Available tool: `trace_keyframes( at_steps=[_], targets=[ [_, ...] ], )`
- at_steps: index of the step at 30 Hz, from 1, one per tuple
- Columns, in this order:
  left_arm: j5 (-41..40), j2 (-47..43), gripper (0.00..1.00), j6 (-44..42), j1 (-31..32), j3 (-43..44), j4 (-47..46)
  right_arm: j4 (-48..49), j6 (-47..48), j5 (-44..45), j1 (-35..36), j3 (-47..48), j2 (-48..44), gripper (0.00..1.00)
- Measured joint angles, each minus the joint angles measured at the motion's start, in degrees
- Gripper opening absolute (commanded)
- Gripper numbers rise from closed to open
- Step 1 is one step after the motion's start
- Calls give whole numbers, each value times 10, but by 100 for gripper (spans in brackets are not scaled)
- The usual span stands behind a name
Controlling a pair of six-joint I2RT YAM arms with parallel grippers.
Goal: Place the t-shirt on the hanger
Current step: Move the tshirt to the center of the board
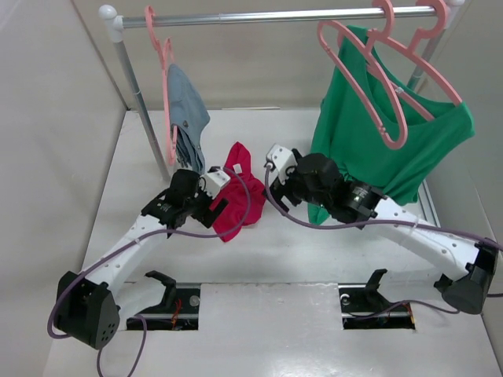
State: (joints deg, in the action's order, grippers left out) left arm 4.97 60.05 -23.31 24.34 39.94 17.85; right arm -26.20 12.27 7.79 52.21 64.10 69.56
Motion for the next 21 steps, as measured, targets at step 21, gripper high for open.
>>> trace_keyframes(
  at_steps=[21],
  targets=[
    [-37, 99, 87, -62, 72, -5, -4, -13, 123, 139, -6, 515, 61, 90]
  ],
)
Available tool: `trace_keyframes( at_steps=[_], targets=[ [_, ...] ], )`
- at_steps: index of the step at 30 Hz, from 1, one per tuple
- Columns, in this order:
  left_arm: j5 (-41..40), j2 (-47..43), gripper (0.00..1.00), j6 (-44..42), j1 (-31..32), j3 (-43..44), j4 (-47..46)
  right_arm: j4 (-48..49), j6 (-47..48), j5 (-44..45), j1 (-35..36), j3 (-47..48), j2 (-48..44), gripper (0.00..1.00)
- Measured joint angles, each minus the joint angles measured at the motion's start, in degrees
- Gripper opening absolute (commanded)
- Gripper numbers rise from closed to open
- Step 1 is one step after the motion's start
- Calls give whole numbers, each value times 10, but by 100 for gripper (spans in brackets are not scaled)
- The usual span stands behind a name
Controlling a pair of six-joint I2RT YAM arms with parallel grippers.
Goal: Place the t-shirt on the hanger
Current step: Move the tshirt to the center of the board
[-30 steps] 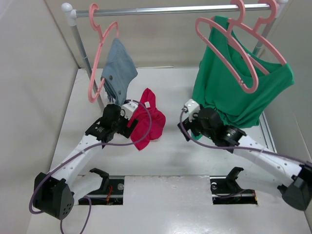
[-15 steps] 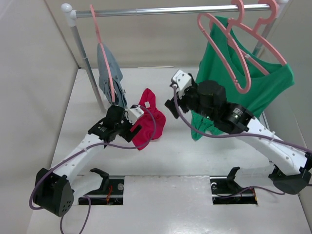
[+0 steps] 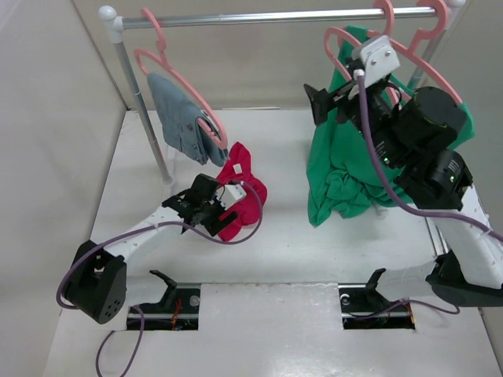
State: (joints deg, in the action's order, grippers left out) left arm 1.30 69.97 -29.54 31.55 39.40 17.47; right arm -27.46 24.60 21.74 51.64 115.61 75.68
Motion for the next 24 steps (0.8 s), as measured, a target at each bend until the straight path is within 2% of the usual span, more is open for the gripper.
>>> trace_keyframes(
  at_steps=[3, 9, 12, 13, 14, 20, 24],
  targets=[
    [0, 0, 87, 0, 0, 6, -3, 17, 13, 12, -17, -3, -12, 92],
    [-2, 11, 70, 1, 12, 7, -24, 42, 16, -10, -29, -114, -55, 96],
    [-4, 43, 44, 2, 15, 7, -35, 46, 6, -31, -29, -174, -60, 97],
    [-4, 56, 30, 2, 15, 8, -37, 49, 2, -39, -29, -194, -60, 97],
    [-5, 70, 0, 2, 18, 9, -40, 50, -3, -47, -29, -215, -62, 97],
    [-13, 120, 0, 3, 64, 38, -33, 48, -50, -77, -29, -331, -87, 99],
    [-19, 83, 0, -14, 175, 54, -7, 44, -85, -78, -33, -375, -108, 99]
  ],
)
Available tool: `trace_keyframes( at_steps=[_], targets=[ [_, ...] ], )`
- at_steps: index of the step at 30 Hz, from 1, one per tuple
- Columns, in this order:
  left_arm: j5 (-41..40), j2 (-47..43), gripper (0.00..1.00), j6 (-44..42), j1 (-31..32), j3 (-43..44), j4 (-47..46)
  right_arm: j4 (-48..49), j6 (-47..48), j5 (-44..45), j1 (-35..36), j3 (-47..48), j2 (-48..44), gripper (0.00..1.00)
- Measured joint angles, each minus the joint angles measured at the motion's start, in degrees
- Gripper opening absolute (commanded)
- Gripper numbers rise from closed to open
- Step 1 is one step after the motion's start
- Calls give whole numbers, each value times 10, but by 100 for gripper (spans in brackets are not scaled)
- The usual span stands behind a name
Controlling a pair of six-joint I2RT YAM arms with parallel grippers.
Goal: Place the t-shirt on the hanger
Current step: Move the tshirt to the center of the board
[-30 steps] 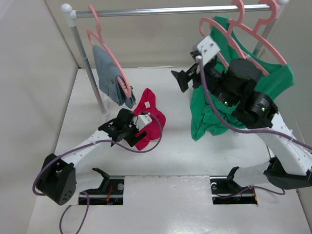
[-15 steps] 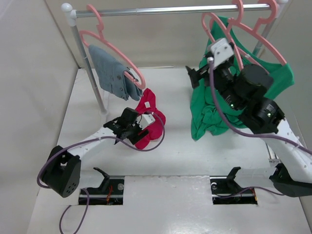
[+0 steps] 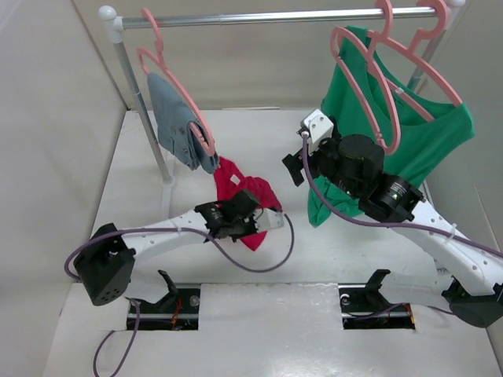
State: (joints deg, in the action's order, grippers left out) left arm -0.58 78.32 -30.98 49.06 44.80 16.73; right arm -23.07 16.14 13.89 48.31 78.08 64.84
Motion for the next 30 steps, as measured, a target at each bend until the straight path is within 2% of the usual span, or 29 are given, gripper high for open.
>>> trace_keyframes(
  at_steps=[1, 2, 3, 4, 8, 12, 13, 16, 20, 23, 24, 25, 29, 30],
  targets=[
    [11, -11, 0, -7, 31, 10, 14, -3, -11, -3, -4, -7, -3, 99],
    [25, -18, 4, -12, 54, 21, 26, -6, -21, -7, -10, -12, -4, 99],
    [40, -23, 39, -17, 70, 33, 39, -9, -32, -13, -21, -17, -3, 99],
    [52, -26, 47, -26, 77, 41, 48, -11, -43, -21, -34, -23, -2, 99],
    [76, -30, 65, -36, 62, 42, 92, -22, -78, -57, -88, -46, 21, 96],
    [79, -52, 66, -19, 16, 34, 113, -24, -95, -87, -102, -63, 71, 92],
    [77, -64, 64, -7, -1, 33, 112, -24, -96, -98, -102, -64, 89, 91],
    [77, -97, 60, 28, -73, 36, 102, -17, -95, -140, -99, -65, 147, 89],
    [108, -104, 60, 50, -173, 41, 98, 1, -83, -209, -91, -67, 221, 89],
    [123, -105, 61, 47, -193, 36, 100, 15, -69, -261, -76, -67, 266, 86],
    [130, -105, 65, 45, -192, 33, 102, 17, -66, -274, -72, -67, 280, 85],
    [136, -105, 67, 41, -192, 30, 103, 18, -63, -286, -68, -67, 293, 83],
    [142, -94, 70, 36, -171, 18, 107, 20, -54, -323, -66, -67, 339, 57],
    [139, -85, 70, 35, -157, 16, 106, 20, -53, -330, -68, -67, 348, 45]
  ],
)
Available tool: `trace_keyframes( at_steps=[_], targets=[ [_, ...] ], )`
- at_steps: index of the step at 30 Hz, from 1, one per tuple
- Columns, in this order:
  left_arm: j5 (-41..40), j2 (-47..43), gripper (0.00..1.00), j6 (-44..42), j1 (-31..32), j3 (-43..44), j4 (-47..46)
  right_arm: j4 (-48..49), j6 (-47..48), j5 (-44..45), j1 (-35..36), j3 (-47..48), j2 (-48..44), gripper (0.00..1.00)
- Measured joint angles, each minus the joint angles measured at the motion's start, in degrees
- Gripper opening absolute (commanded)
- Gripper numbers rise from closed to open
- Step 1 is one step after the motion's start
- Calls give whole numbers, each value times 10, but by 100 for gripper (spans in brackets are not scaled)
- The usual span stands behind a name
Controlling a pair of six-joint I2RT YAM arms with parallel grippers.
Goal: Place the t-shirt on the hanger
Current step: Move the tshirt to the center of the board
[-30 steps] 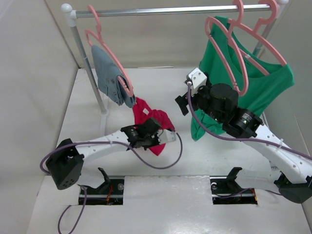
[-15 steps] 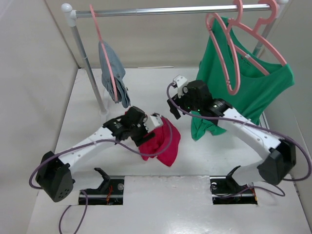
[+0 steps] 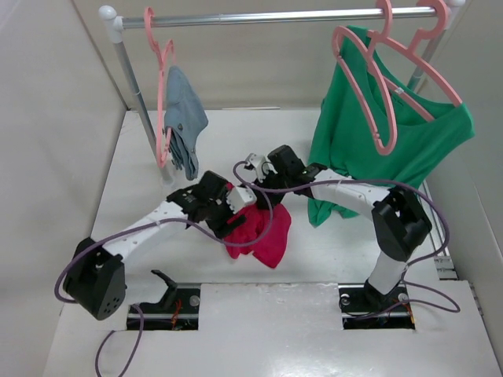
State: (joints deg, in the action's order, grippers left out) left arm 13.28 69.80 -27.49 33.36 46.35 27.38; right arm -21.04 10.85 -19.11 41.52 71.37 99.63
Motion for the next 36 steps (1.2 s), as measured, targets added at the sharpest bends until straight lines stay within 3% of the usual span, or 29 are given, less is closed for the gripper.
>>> trace_keyframes(
  at_steps=[1, 2, 4, 5, 6, 8, 13, 17, 29, 32, 36],
  targets=[
    [-1, 13, 70, 0, 17, -2, -2, 1, -1, -10, -4, 0, 10, 34],
    [-3, 29, 69, 0, 31, -4, -5, 2, 2, -15, -7, -1, 13, 34],
    [-7, 65, 61, 1, 55, -7, -14, 10, -1, -31, -16, -6, 18, 11],
    [-9, 84, 52, 1, 62, -8, -18, 15, 0, -38, -21, -12, 17, 2],
    [-12, 102, 29, 3, 64, -10, -23, 18, -2, -43, -27, -18, 15, 0],
    [-14, 130, 0, 5, 62, -10, -27, 25, -3, -50, -42, -33, 9, 0],
    [-9, 141, 0, 3, 48, -4, -35, 26, -9, -48, -86, -72, -36, 0],
    [-59, 141, 0, -3, 30, 34, -44, 22, -14, 1, -122, -78, -106, 0],
    [-210, 140, 0, -51, 14, 346, -81, 1, 2, 181, -136, -3, -232, 0],
    [-228, 135, 0, -58, 14, 333, -93, 2, -7, 212, -133, -35, -278, 0],
    [-236, 122, 0, -68, 14, 233, -93, -7, -50, 244, -130, -119, -337, 0]
  ],
)
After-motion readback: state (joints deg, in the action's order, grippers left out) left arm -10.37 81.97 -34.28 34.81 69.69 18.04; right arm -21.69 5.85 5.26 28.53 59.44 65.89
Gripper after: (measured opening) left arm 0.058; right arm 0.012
